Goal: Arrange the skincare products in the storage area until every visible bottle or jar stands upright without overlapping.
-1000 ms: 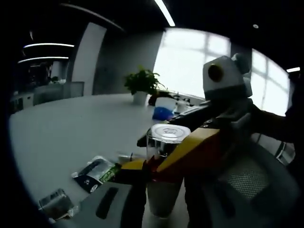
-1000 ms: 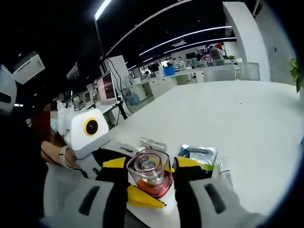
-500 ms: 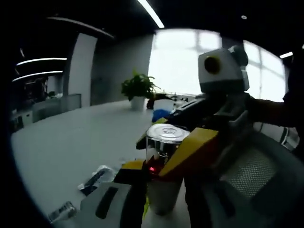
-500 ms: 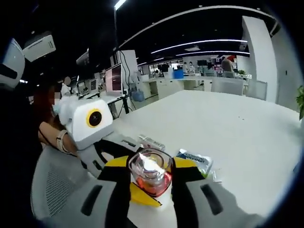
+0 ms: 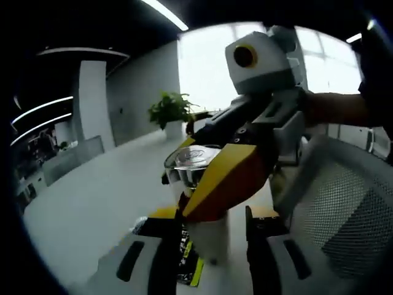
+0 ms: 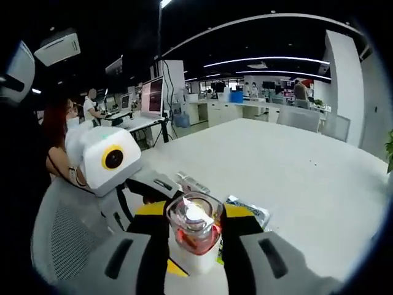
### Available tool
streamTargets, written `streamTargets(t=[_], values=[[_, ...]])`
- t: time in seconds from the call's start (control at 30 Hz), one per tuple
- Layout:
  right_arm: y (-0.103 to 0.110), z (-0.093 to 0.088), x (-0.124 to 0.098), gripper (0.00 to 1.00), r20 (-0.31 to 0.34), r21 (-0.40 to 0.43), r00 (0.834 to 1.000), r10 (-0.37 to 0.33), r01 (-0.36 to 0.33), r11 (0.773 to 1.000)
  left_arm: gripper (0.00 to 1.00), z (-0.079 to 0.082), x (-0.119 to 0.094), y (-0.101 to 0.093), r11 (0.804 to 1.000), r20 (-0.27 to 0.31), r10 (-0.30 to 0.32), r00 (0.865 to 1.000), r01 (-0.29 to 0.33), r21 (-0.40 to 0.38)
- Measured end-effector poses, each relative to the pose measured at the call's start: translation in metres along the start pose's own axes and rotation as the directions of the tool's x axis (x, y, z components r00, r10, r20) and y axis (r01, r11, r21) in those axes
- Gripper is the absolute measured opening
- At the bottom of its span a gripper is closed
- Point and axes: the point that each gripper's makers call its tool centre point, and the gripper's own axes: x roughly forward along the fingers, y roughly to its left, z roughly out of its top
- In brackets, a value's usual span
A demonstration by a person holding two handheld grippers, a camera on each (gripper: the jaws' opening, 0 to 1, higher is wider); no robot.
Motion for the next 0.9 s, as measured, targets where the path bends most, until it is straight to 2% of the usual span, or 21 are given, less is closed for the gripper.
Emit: streamTargets(t=[0.2,0.6,0.9], values=[[-0.015,0.001,-0.001,0.31,0.004,-0.002,1.0,-0.009,0.009,1.0,0.39,-0.008,0.0,0.003,1.0,-0.037,0.013,0.999,-0.013,-0.001],[-0.036,-0.001,-0.003,0.31,-0.02,0.002,1.0,0.007,-0.007,1.0,0.4,-0.011,-0.001,0.01,0.999,-0.051,0.032,0.998,-0.034,-0.037],[-0.039,-0.002,-0.005,0.34,-0.027,0.069,1.0,0.009,-0.007,0.998,0.42,-0.013,-0.002,0.01,0.998,-0.061,0.033,0.998,-0.036,-0.046]])
